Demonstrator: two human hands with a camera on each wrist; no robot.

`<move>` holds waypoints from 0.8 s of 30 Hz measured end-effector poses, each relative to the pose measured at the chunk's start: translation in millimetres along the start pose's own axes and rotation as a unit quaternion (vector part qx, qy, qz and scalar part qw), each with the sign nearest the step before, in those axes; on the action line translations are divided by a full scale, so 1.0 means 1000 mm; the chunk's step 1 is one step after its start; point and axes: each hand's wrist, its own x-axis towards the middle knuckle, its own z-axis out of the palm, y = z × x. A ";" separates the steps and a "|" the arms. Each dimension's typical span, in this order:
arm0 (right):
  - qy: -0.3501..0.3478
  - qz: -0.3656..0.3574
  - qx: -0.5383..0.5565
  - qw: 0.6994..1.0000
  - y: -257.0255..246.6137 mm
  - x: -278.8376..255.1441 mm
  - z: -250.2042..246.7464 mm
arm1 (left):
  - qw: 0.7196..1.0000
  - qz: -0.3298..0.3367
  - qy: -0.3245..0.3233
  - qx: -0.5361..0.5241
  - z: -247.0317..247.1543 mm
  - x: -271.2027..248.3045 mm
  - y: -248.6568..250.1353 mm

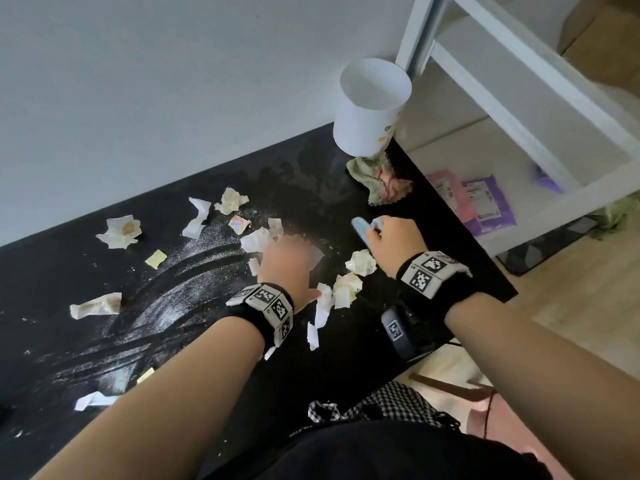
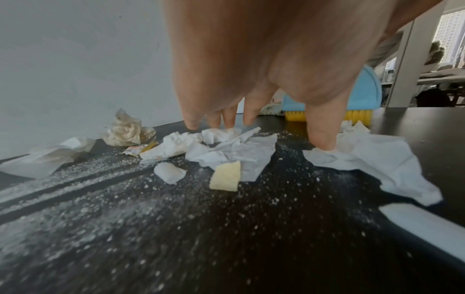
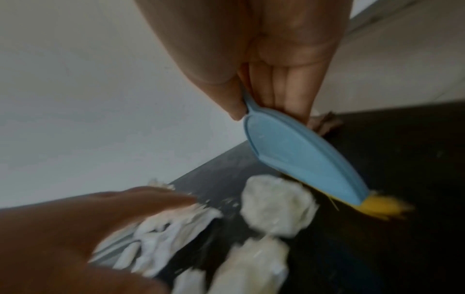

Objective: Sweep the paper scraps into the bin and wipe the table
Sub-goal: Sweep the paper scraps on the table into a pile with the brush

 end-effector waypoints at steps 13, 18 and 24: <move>0.067 0.072 -0.060 0.993 0.025 -0.016 -0.011 | 1.000 0.016 0.013 0.015 0.012 -0.018 -0.002; -0.032 -0.039 0.018 0.999 -0.013 -0.036 0.023 | 1.000 0.022 0.023 -0.004 0.009 -0.023 0.004; 0.049 -0.028 0.028 0.998 0.005 -0.022 -0.007 | 0.994 0.014 0.083 -0.068 -0.001 -0.018 0.014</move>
